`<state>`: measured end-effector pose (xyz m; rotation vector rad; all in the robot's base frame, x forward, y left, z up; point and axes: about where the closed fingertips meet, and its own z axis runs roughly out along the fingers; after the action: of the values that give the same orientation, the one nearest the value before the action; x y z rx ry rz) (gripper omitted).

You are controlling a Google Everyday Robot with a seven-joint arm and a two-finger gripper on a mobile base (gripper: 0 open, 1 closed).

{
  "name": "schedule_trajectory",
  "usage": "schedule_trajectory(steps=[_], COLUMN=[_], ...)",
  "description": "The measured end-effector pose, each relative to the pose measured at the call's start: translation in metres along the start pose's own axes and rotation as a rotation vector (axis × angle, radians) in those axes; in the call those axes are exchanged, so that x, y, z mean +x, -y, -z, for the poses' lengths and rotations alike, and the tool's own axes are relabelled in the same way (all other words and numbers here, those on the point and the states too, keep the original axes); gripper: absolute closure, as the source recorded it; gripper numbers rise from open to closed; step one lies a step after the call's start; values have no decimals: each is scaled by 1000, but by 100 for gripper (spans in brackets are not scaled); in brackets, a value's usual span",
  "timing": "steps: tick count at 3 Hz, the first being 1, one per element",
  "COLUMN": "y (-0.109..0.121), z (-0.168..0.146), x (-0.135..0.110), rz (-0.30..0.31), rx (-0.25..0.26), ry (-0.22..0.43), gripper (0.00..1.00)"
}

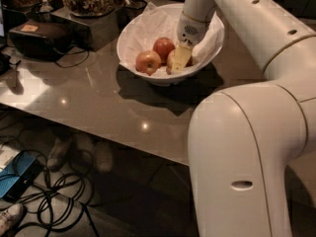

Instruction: Pick apple from white bowl

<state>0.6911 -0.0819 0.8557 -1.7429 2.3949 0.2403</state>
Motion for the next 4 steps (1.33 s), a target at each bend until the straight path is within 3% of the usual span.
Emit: schedule_trajectory(steps=[2,3,4], y=[6,5,-8], z=[-4,4,22], x=[-5,-8,-9], rz=[1,7,18], rx=[18,36,24], ry=[15,30,54], gripper=[93,100,100])
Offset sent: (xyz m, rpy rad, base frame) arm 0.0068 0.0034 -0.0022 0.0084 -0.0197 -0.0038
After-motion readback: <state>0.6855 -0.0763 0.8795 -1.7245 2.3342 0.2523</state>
